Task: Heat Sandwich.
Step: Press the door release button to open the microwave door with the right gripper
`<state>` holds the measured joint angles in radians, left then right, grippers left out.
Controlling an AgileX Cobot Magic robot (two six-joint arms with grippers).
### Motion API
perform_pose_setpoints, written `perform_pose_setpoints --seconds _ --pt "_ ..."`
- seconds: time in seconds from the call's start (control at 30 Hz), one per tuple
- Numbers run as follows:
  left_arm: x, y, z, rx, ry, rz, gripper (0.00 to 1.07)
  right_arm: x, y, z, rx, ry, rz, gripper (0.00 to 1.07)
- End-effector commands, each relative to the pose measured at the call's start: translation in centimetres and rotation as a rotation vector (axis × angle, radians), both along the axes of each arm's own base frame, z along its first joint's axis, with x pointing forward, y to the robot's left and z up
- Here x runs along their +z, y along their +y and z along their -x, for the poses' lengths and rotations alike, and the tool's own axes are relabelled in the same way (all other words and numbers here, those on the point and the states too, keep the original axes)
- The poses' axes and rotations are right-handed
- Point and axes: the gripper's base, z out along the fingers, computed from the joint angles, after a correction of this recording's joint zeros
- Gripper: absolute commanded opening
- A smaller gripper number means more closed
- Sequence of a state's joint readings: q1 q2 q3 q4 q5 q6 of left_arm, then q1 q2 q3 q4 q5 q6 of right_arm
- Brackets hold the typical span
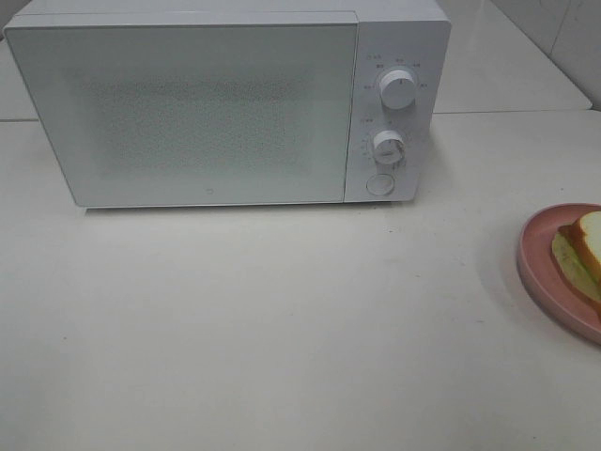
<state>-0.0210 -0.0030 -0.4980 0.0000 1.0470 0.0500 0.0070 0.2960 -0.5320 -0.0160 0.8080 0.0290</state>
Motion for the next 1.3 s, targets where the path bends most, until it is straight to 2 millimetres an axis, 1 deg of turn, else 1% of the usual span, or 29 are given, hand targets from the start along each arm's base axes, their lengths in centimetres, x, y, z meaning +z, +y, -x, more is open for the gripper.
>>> perform_pose_setpoints --seconds 0.03,0.07,0.1,0.17,0.2,0.23,0.27,0.33,0.37,0.4,0.5,0.53,0.67,0.83,0.87,0.97,1.0,1.13,1.3 --pt "-0.1 0.0 0.3 0.002 -0.033 0.004 0.96 0.3 0.0 -1.4 -0.009 -0.01 -0.007 0.75" --pt "-0.1 0.0 0.3 0.002 -0.033 0.004 0.96 0.3 0.0 -1.4 -0.009 -0.01 -0.007 0.75" --pt "-0.1 0.0 0.3 0.002 -0.033 0.004 0.96 0.3 0.0 -2.2 -0.009 -0.002 -0.007 0.75" --pt "-0.1 0.0 0.3 0.002 -0.033 0.004 0.96 0.2 0.0 -3.1 -0.008 0.008 -0.007 0.75" --pt "-0.1 0.0 0.3 0.002 -0.033 0.004 0.96 0.2 0.0 -3.1 -0.008 0.008 -0.007 0.75" --pt "-0.1 0.0 0.3 0.002 -0.033 0.004 0.96 0.1 0.0 -3.9 -0.008 0.016 -0.006 0.75" --pt "-0.1 0.0 0.3 0.002 -0.033 0.004 0.96 0.0 0.0 -4.4 -0.008 0.021 -0.006 0.75" --pt "-0.1 0.0 0.3 0.002 -0.033 0.004 0.96 -0.1 0.0 -5.1 -0.007 0.03 -0.006 0.75" --pt "-0.1 0.0 0.3 0.002 -0.033 0.004 0.96 -0.1 0.0 -5.1 -0.007 0.03 -0.006 0.75" --pt "-0.1 0.0 0.3 0.002 -0.033 0.004 0.96 -0.3 0.0 -5.8 -0.007 0.039 -0.006 0.75" --pt "-0.1 0.0 0.3 0.002 -0.033 0.004 0.96 -0.5 0.0 -7.0 -0.006 0.044 -0.006 0.75" --pt "-0.1 0.0 0.3 0.002 -0.033 0.004 0.96 -0.5 0.0 -7.0 -0.006 0.044 -0.006 0.75" --pt "-0.1 0.0 0.3 0.002 -0.033 0.004 0.96 -0.9 0.0 -9.0 -0.005 0.027 -0.006 0.75" --pt "-0.1 0.0 0.3 0.002 -0.033 0.004 0.96 -1.1 0.0 -9.9 -0.004 0.015 -0.007 0.75" --pt "-0.1 0.0 0.3 0.002 -0.033 0.004 0.96 -1.2 0.0 -10.5 -0.005 0.009 -0.013 0.75" --pt "-0.1 0.0 0.3 0.002 -0.033 0.004 0.96 -1.4 0.1 -11.5 -0.011 -0.009 -0.038 0.75" --pt "-0.1 0.0 0.3 0.002 -0.033 0.004 0.96 -1.4 0.1 -11.5 -0.011 -0.009 -0.038 0.75" --pt "-0.1 0.0 0.3 0.002 -0.033 0.004 0.96 -1.9 0.1 -12.7 -0.019 -0.028 -0.051 0.75" --pt "-0.1 0.0 0.3 0.002 -0.033 0.004 0.96 -2.6 0.1 -13.6 -0.018 -0.079 -0.05 0.75"
